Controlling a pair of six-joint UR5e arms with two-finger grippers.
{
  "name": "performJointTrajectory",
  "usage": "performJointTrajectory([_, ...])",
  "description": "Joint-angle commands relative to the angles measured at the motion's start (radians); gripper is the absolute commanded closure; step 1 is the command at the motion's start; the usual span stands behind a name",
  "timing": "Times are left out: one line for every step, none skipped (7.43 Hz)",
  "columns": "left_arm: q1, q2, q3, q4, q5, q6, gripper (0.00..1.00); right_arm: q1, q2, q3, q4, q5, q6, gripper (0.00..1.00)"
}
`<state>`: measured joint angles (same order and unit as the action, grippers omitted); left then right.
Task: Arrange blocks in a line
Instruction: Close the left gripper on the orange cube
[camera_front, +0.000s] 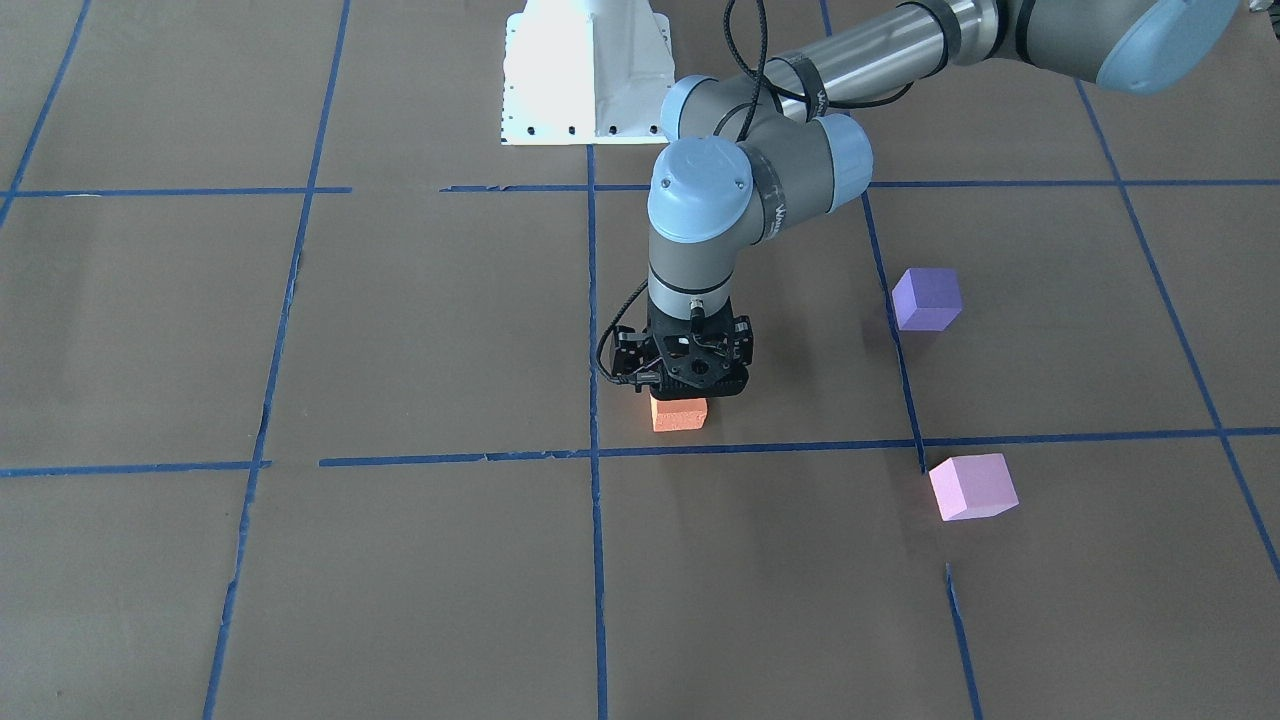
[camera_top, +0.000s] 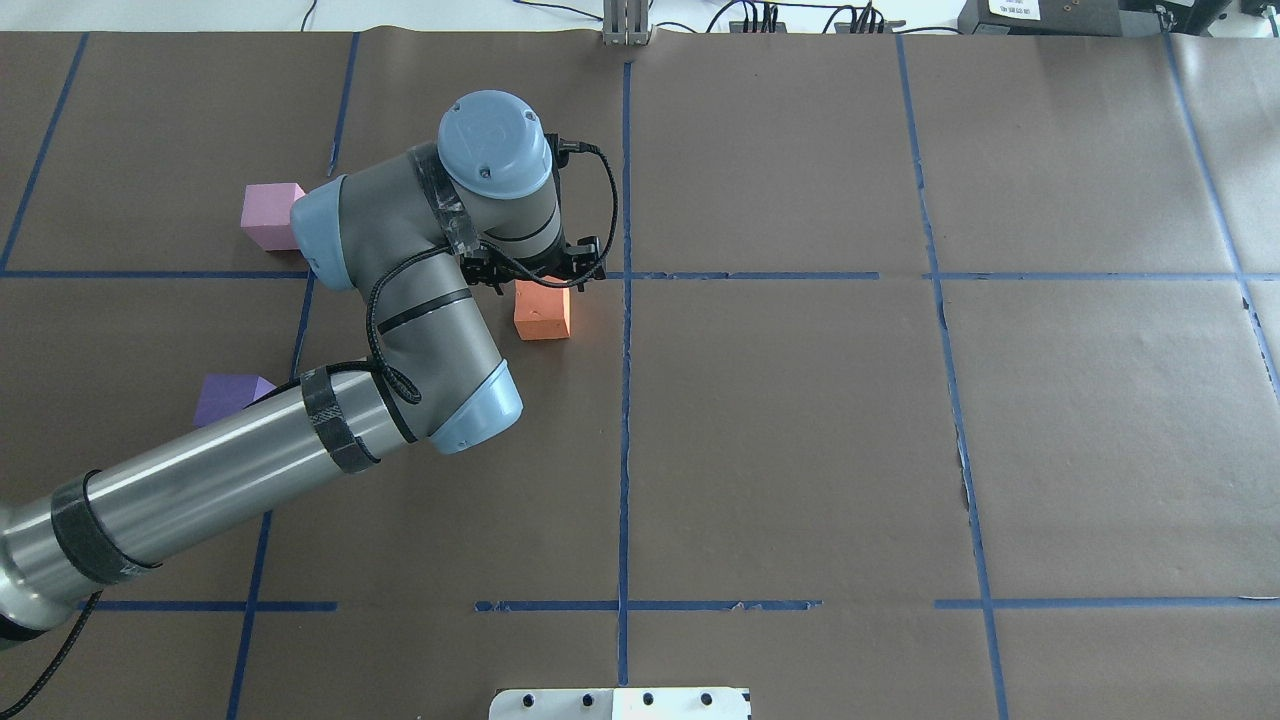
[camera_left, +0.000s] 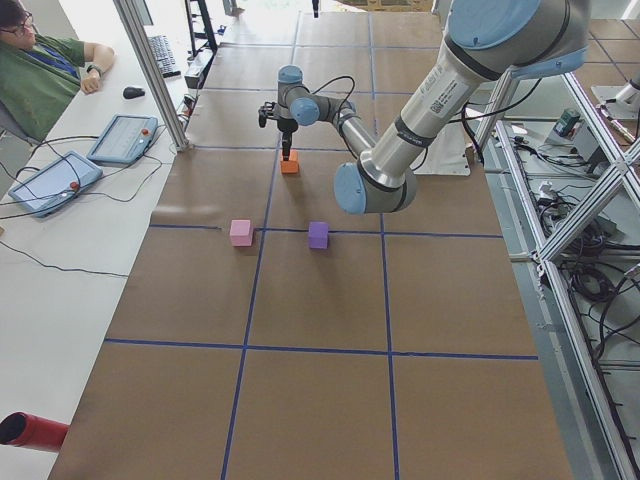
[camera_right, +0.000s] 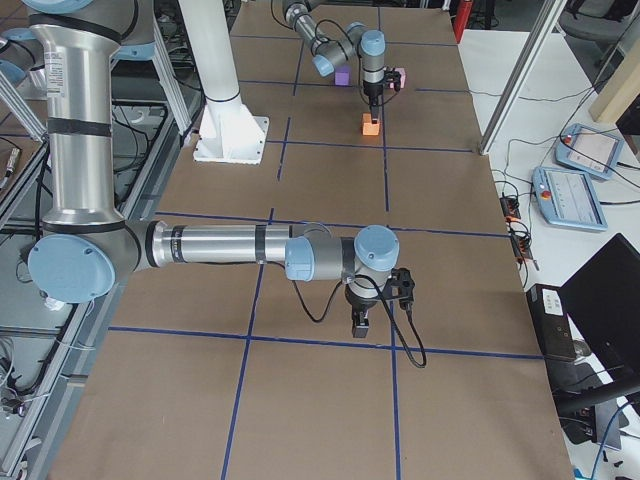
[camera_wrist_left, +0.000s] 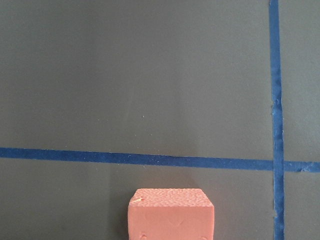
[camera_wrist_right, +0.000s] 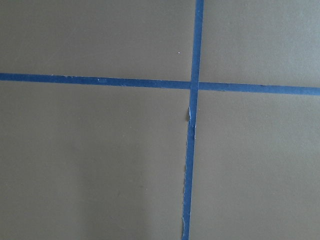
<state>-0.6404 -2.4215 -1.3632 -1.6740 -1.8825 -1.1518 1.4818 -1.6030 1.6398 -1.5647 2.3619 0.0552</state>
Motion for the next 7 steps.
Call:
performJointTrajectory([0.007,-0.001,0.021,-0.015,0.0,-0.002,0.0,0.0,0.0,0.0,0.0,0.0,0.0,0.0])
performJointTrajectory([0.011,-0.001,0.026,-0.015,0.002,-0.003,0.0,0.0,0.001,0.0,0.0,0.0,0.0,0.0])
performJointTrajectory([0.018,-0.002,0.039,-0.026,0.002,-0.008,0.0,0.0,0.0,0.0,0.0,0.0,0.0,0.0])
performJointTrajectory([0.027,-0.002,0.062,-0.056,0.017,-0.02,0.0,0.0,0.001,0.0,0.0,-0.001,0.0,0.0])
performJointTrajectory([0.033,-0.002,0.075,-0.075,0.043,-0.028,0.0,0.0,0.0,0.0,0.0,0.0,0.0,0.0])
performJointTrajectory([0.036,-0.002,0.075,-0.075,0.043,-0.029,0.04,-0.001,0.001,0.0,0.0,-0.001,0.0,0.0])
performJointTrajectory([0.036,-0.002,0.075,-0.075,0.043,-0.028,0.41,0.0,0.002,0.0,0.0,0.0,0.0,0.0])
